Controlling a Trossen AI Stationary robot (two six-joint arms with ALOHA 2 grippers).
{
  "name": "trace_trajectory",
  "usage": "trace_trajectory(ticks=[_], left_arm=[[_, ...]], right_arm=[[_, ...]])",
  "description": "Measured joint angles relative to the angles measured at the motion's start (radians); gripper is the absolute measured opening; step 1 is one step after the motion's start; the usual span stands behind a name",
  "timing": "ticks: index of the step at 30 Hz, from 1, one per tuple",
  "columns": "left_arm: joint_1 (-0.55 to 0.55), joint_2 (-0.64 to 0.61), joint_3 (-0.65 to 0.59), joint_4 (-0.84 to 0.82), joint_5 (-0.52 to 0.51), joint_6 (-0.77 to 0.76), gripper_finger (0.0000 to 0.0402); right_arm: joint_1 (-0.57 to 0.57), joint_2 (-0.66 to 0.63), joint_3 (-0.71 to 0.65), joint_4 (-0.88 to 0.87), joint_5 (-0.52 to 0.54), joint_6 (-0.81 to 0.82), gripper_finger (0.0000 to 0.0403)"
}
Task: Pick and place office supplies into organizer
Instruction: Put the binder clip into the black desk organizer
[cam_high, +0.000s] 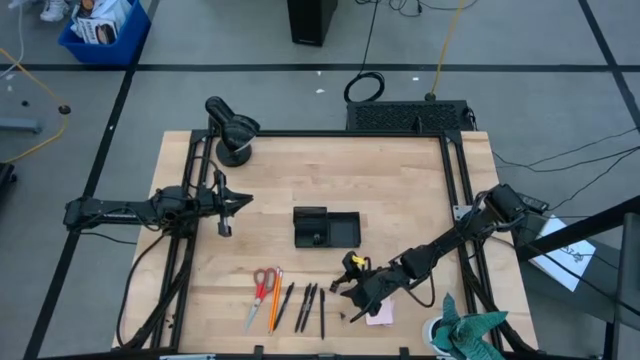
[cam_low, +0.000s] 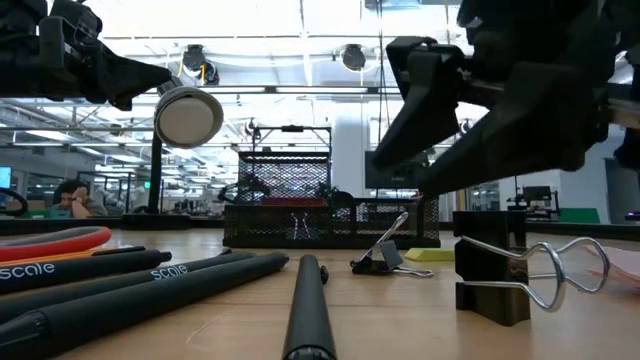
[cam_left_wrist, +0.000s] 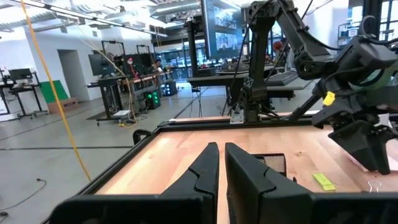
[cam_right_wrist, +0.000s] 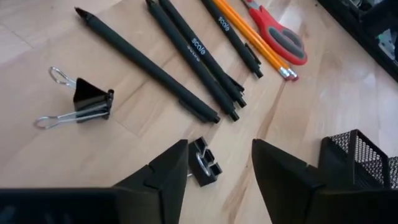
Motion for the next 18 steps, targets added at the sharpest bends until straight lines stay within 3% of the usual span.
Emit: trace_trajectory(ticks=[7, 18], left_arm=[[0.0, 0.0, 0.0, 0.0, 0.0, 0.0, 0.0035], [0.0, 0.0, 0.0, 0.0, -0.001, 0.004, 0.0035]], right_arm=[[-0.002, 0.066, -0.002, 0.084, -0.024, -0.051, 0.016], [-0.007, 0.082, -0.002, 0.089, 0.027, -0.045, 0.0136]])
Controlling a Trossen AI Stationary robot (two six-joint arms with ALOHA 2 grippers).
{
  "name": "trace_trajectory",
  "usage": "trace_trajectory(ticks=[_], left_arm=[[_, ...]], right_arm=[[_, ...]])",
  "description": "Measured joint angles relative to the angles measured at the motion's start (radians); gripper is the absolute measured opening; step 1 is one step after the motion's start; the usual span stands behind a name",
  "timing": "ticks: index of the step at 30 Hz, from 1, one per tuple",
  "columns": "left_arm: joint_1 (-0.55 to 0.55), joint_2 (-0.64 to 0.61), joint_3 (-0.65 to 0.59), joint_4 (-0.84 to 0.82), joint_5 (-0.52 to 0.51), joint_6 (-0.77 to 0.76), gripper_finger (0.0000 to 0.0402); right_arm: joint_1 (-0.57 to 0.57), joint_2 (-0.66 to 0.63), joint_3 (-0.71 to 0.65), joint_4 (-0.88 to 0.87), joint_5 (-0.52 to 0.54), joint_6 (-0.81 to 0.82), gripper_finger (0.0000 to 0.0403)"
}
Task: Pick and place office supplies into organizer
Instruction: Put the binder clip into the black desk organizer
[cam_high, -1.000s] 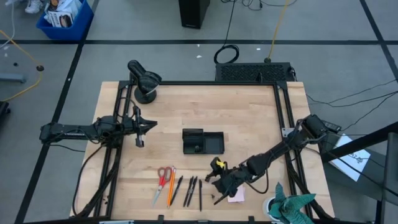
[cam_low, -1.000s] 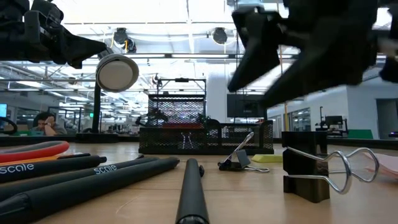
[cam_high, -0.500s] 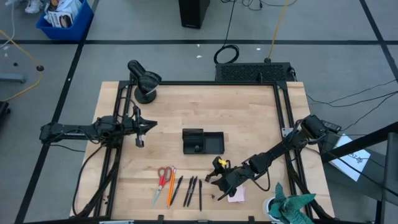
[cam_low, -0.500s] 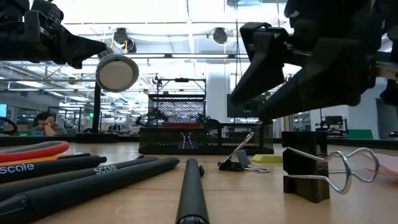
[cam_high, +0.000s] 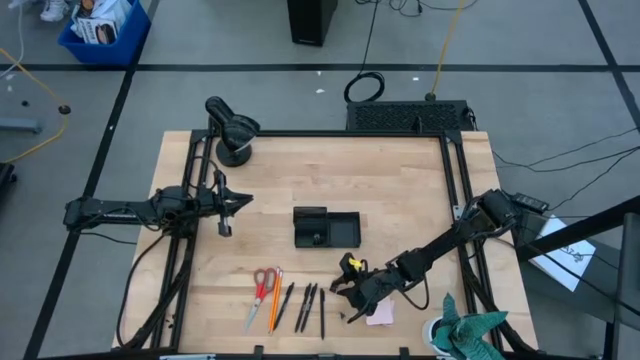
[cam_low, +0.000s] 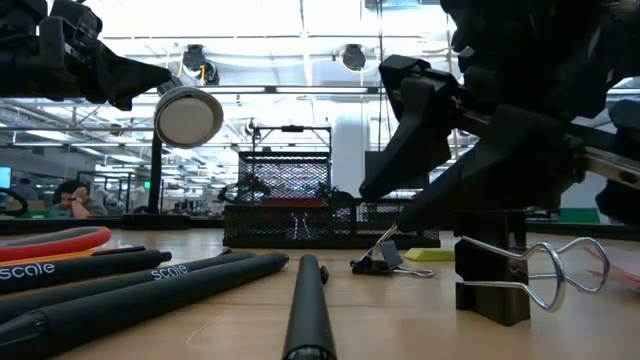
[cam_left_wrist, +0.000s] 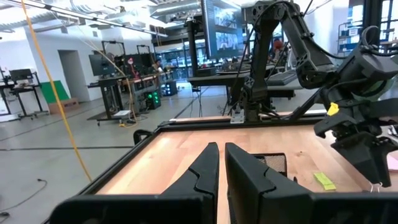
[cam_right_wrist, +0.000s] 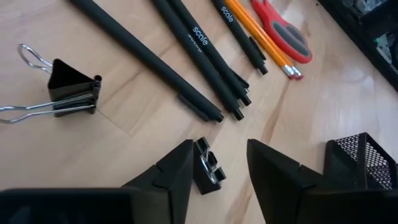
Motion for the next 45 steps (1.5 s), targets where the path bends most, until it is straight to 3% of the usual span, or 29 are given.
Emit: trace_trajectory(ticks=[10, 19, 22, 33, 40, 45], left_arm=[[0.0, 0.0, 0.0, 0.0, 0.0, 0.0, 0.0035], [0.0, 0.0, 0.0, 0.0, 0.0, 0.0, 0.0035], [0.0, 0.0, 0.0, 0.0, 0.0, 0.0, 0.0035], [0.0, 0.0, 0.0, -0.001, 0.0, 0.0, 0.0035], [0.001, 0.0, 0.0, 0.005, 0.0, 0.0, 0.0035], [0.001, 0.0, 0.0, 0.007, 0.0, 0.0, 0.0035]], right_arm=[[-0.013, 0.0, 0.0, -0.041, -0.052, 0.069, 0.0085], [-0.015, -0.001, 0.001, -0.038, -0.048, 0.077, 0.0007], [-0.015, -0.002, 0.002, -0.029, -0.045, 0.074, 0.0007], [-0.011, -0.108, 0.079, -0.112, 0.074, 0.036, 0.0002], [-0.012, -0.192, 0.131, -0.175, 0.332, 0.048, 0.0001], [-0.046, -0.209, 0.131, -0.125, 0.399, 0.078, 0.0001]])
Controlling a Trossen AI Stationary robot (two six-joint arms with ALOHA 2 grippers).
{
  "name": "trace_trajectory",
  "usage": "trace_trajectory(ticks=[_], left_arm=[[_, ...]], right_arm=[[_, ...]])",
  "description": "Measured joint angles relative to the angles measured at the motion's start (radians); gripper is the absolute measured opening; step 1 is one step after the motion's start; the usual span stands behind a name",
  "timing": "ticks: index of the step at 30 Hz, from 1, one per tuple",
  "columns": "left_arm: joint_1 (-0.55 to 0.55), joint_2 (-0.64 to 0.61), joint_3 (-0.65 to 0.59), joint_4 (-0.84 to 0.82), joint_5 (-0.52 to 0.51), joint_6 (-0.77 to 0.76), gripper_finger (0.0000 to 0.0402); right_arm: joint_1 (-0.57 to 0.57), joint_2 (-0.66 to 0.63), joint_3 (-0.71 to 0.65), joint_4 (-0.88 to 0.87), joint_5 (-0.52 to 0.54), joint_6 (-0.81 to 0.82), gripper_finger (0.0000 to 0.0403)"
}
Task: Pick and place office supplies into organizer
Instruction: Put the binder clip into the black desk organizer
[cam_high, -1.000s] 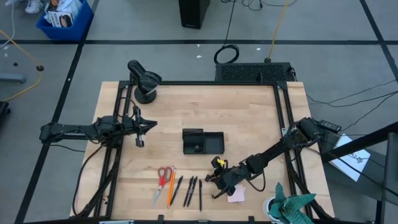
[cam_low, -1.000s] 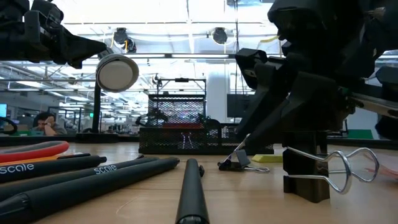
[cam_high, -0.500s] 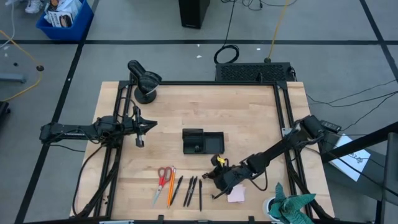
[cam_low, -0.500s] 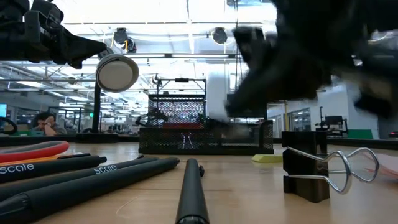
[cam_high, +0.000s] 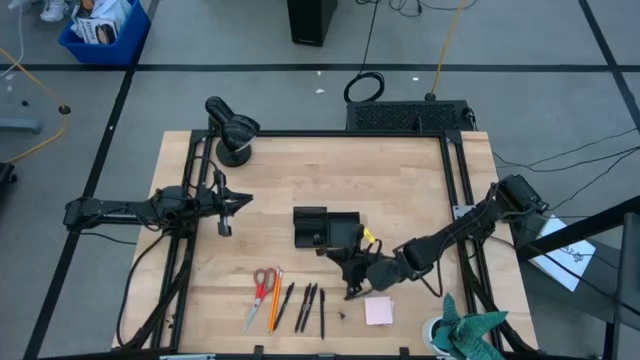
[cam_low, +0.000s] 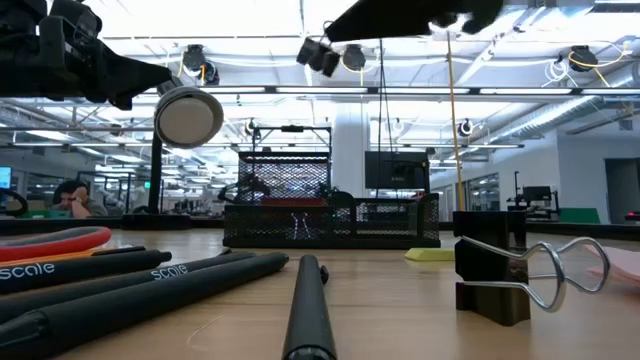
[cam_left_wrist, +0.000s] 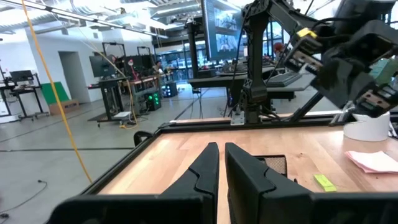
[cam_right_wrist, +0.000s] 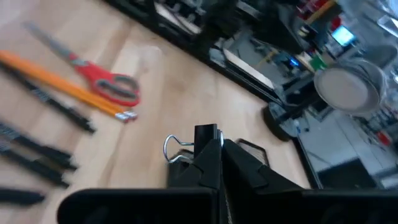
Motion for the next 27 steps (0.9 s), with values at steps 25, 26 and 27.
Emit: trace_trajectory(ticks=[25, 26, 27], left_arm=[[0.0, 0.0, 0.0, 0.002, -0.026, 0.006, 0.0035], [0.0, 0.0, 0.0, 0.004, -0.026, 0.014, 0.0035], [0.0, 0.0, 0.0, 0.004, -0.026, 0.024, 0.0035]], right_arm=[[-0.274, 0.254, -0.002, 0.149, -0.343, 0.073, 0.0], [-0.278, 0.257, -0.002, 0.145, -0.344, 0.081, 0.0], [-0.283, 0.261, -0.002, 0.14, -0.344, 0.087, 0.0]])
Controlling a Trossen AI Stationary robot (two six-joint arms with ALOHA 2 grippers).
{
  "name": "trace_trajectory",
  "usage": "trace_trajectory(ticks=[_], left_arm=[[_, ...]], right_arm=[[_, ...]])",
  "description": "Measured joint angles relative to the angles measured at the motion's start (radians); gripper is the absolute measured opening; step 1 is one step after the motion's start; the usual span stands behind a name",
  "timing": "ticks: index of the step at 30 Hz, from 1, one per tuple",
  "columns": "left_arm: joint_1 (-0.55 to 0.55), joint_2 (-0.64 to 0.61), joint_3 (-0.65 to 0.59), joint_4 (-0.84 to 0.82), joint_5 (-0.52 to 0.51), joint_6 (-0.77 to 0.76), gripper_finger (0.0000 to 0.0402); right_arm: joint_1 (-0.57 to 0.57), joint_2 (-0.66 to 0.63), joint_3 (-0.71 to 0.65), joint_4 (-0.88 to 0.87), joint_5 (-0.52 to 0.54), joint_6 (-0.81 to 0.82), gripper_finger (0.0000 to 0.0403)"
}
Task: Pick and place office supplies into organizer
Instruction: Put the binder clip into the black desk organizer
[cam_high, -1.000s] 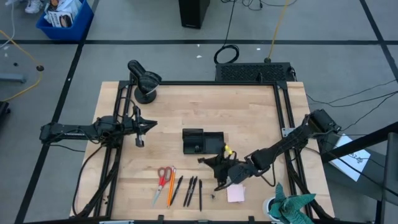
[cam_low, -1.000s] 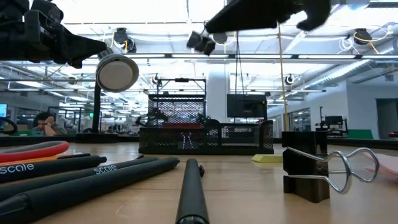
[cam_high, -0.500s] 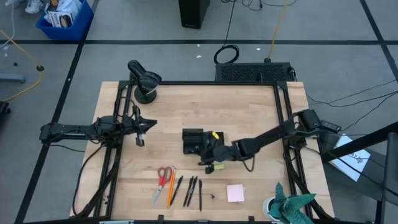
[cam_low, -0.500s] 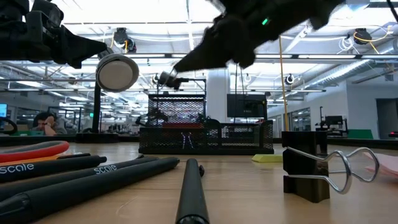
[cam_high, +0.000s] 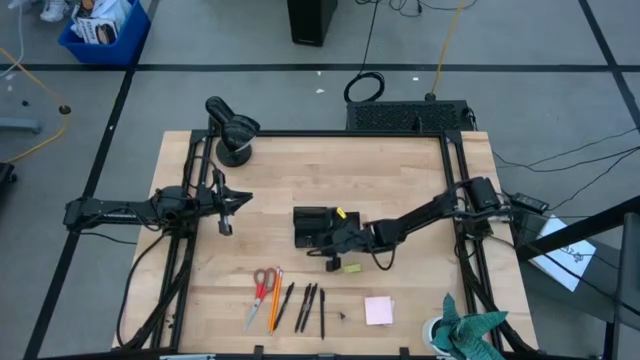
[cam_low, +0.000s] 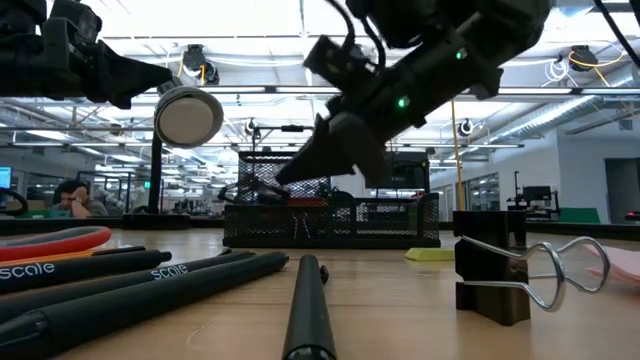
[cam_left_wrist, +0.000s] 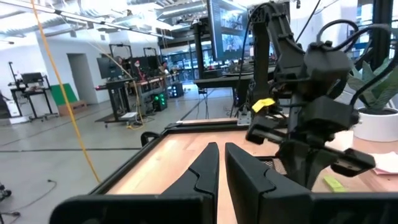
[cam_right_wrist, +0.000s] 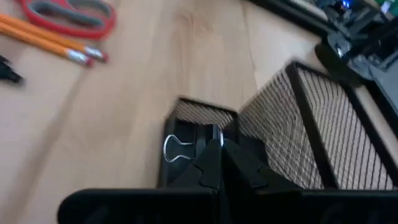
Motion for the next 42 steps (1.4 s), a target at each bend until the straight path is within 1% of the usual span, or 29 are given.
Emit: trace_trajectory(ticks=[5, 11, 14, 22, 28, 33, 35, 40, 42], left_arm=[[0.0, 0.0, 0.0, 0.0, 0.0, 0.006, 0.0035], [0.0, 0.0, 0.0, 0.0, 0.0, 0.01, 0.0035], [0.0, 0.0, 0.0, 0.0, 0.0, 0.012, 0.0035], [0.0, 0.0, 0.0, -0.001, 0.0, 0.012, 0.0035], [0.0, 0.0, 0.0, -0.001, 0.0, 0.011, 0.0035], [0.0, 0.0, 0.0, -0.007, 0.0, 0.01, 0.0035], [0.0, 0.0, 0.0, -0.007, 0.0, 0.006, 0.0035], [0.0, 0.0, 0.0, -0.013, 0.0, 0.004, 0.0035], [0.0, 0.0, 0.0, -0.014, 0.0, 0.004, 0.0035]], right_arm=[[-0.014, 0.025, 0.0, 0.007, 0.0, 0.02, 0.0], [-0.015, 0.024, 0.0, 0.01, 0.0, 0.018, 0.0002], [-0.015, 0.021, 0.0, 0.017, 0.0, 0.022, 0.0015], [-0.015, 0.021, 0.0, 0.028, 0.002, 0.063, 0.0066], [-0.004, 0.001, 0.0, 0.032, 0.01, 0.045, 0.0086], [0.038, -0.048, 0.0, 0.029, 0.056, 0.033, 0.0094], [0.067, -0.081, 0.0, 0.013, 0.057, 0.033, 0.0095], [0.173, -0.169, 0.0, -0.105, 0.055, 0.083, 0.0094], [0.223, -0.197, 0.001, -0.168, 0.054, 0.126, 0.0095]])
